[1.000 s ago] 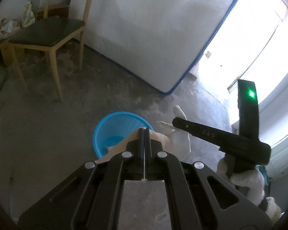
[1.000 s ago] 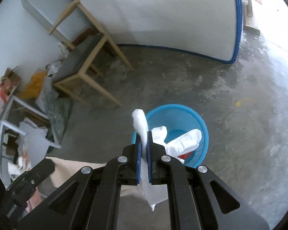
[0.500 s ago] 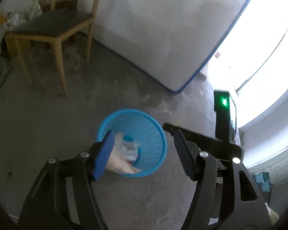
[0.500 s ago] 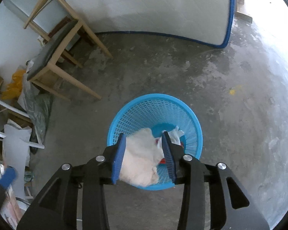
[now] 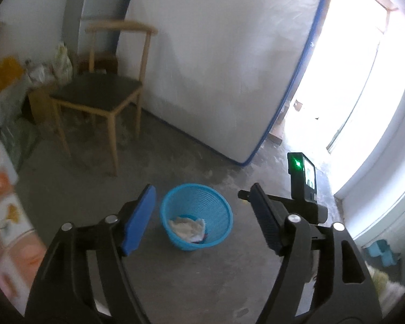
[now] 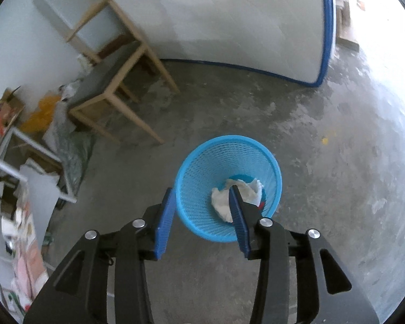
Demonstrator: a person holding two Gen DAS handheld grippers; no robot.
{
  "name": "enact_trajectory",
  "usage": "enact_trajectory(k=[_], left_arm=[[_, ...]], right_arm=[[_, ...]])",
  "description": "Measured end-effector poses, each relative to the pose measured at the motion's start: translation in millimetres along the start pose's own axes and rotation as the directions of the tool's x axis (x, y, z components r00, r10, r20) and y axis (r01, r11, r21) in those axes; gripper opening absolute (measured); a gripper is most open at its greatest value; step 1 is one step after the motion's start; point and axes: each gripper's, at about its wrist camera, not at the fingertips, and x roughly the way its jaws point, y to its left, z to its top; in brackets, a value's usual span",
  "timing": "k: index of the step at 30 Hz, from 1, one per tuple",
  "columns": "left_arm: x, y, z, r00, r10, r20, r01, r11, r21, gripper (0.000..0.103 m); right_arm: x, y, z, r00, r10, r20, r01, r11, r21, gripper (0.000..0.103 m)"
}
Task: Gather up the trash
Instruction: 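Move both open grippers back to the table toward the clear bag and pink sponge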
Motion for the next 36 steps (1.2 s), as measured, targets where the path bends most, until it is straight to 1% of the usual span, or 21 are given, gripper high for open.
enact_trajectory(k=[3,6,8,11,13,15,19,20,23,25,28,29,30,31,32,33,34,35,36], left_arm=[[-36.6,-6.6,-15.3,0.997,0.071,0.025,-0.072,0.997,0.035,0.074],[-72.3,-11.3,-36.3,0.993,0.111,0.045,-0.113,0.992,0.050,0.075],[-90.2,-8.9,-49.2,0.991,0.126,0.051,-0.128,0.991,0.045,0.077],[-118.9,-2.4,-70.3,0.986,0.157,0.062,-0.158,0.987,0.018,0.080],[-138.8,2.9,-81.7,0.979,0.190,0.076,-0.190,0.982,0.003,0.081],[-156.0,10.9,-92.0,0.973,0.217,0.083,-0.216,0.976,-0.011,0.082],[-185.1,29.2,-107.6,0.963,0.256,0.082,-0.253,0.966,-0.053,0.082],[-190.2,33.7,-106.8,0.961,0.263,0.084,-0.258,0.964,-0.061,0.082],[-222.2,57.5,-108.0,0.953,0.289,0.095,-0.278,0.954,-0.113,0.082],[-249.4,80.5,-105.5,0.951,0.295,0.089,-0.277,0.946,-0.167,0.082],[-278.8,131.8,-94.3,0.949,0.312,0.045,-0.288,0.917,-0.276,0.082],[-287.8,156.9,-89.3,0.951,0.308,0.011,-0.288,0.900,-0.328,0.082],[-292.8,174.2,-87.0,0.954,0.299,-0.015,-0.284,0.888,-0.363,0.082],[-295.3,195.2,-83.7,0.956,0.290,-0.048,-0.284,0.870,-0.404,0.082],[-297.9,221.6,-79.8,0.955,0.283,-0.087,-0.292,0.844,-0.450,0.082],[-296.8,237.7,-77.7,0.952,0.283,-0.114,-0.303,0.828,-0.472,0.082],[-294.7,259.2,-75.5,0.944,0.290,-0.157,-0.329,0.803,-0.497,0.082],[-291.5,272.1,-74.4,0.937,0.297,-0.185,-0.350,0.787,-0.507,0.082],[-286.6,292.3,-73.2,0.923,0.312,-0.228,-0.386,0.762,-0.521,0.082]], right_arm=[[-26.4,14.5,-18.6,1.000,0.021,0.007,-0.020,0.998,-0.055,0.046],[-50.7,32.9,-36.7,0.999,0.045,-0.004,-0.045,0.992,-0.119,0.047],[-66.7,49.1,-49.0,0.998,0.064,-0.012,-0.065,0.983,-0.171,0.050],[-88.3,73.9,-65.0,0.995,0.094,-0.024,-0.097,0.970,-0.225,0.052],[-104.2,96.1,-76.4,0.991,0.126,-0.035,-0.130,0.955,-0.265,0.057],[-115.3,114.7,-85.4,0.987,0.153,-0.046,-0.159,0.943,-0.292,0.058],[-128.3,154.7,-102.6,0.975,0.200,-0.098,-0.222,0.913,-0.342,0.058],[-131.4,167.8,-107.4,0.970,0.214,-0.117,-0.243,0.903,-0.356,0.058],[-134.1,195.7,-117.6,0.957,0.245,-0.158,-0.288,0.877,-0.385,0.058],[-134.9,218.1,-125.6,0.946,0.265,-0.184,-0.319,0.854,-0.411,0.058],[-130.4,250.7,-136.6,0.926,0.301,-0.230,-0.374,0.819,-0.434,0.058],[-128.9,260.5,-140.8,0.917,0.312,-0.248,-0.394,0.808,-0.439,0.059],[-124.7,274.4,-145.3,0.904,0.326,-0.276,-0.420,0.792,-0.443,0.059],[-121.3,282.7,-148.7,0.897,0.332,-0.293,-0.435,0.783,-0.444,0.060],[-116.7,293.6,-151.6,0.886,0.339,-0.315,-0.454,0.772,-0.445,0.061],[-111.5,302.4,-154.5,0.879,0.344,-0.331,-0.467,0.765,-0.444,0.061],[-106.3,311.6,-157.7,0.870,0.348,-0.349,-0.480,0.757,-0.442,0.061],[-99.1,323.2,-160.7,0.860,0.351,-0.369,-0.494,0.750,-0.439,0.061],[-93.6,330.3,-163.4,0.853,0.354,-0.383,-0.505,0.745,-0.436,0.061]])
